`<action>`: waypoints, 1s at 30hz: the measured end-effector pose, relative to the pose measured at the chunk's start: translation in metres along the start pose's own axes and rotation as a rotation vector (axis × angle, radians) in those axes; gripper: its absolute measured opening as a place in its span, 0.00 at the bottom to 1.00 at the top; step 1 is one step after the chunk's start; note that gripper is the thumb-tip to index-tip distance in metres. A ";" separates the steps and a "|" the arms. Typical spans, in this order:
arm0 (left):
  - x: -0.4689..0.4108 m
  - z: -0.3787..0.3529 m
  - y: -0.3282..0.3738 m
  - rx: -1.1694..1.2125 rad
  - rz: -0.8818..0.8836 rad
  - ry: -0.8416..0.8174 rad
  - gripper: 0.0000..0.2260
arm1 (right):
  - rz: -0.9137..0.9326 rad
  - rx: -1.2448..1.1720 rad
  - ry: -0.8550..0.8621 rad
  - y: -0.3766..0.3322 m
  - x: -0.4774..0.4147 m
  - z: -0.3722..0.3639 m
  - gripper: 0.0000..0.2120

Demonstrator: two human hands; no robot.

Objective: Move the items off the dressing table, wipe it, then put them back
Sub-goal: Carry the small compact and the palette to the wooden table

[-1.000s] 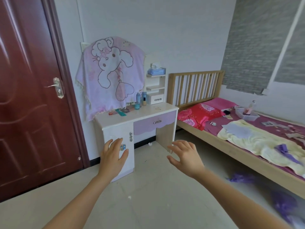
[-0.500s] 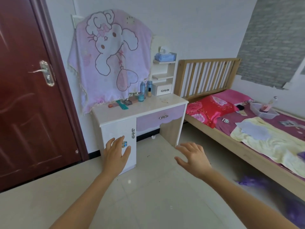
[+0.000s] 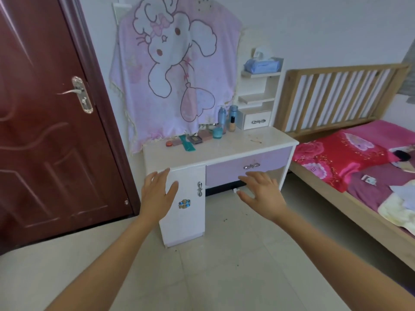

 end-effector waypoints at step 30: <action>-0.245 -0.177 -0.216 -0.054 0.430 -0.140 0.22 | -0.040 -0.228 -0.290 0.039 -0.326 -0.296 0.22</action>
Point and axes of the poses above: each hand's wrist, its own x-axis away from the middle knuckle, its own z-axis out of the back of the hand, y = z × x, the point moved 4 cm from there along -x, towards the middle knuckle, and after that the axes turned 7 degrees about y, right-handed, at the moved point
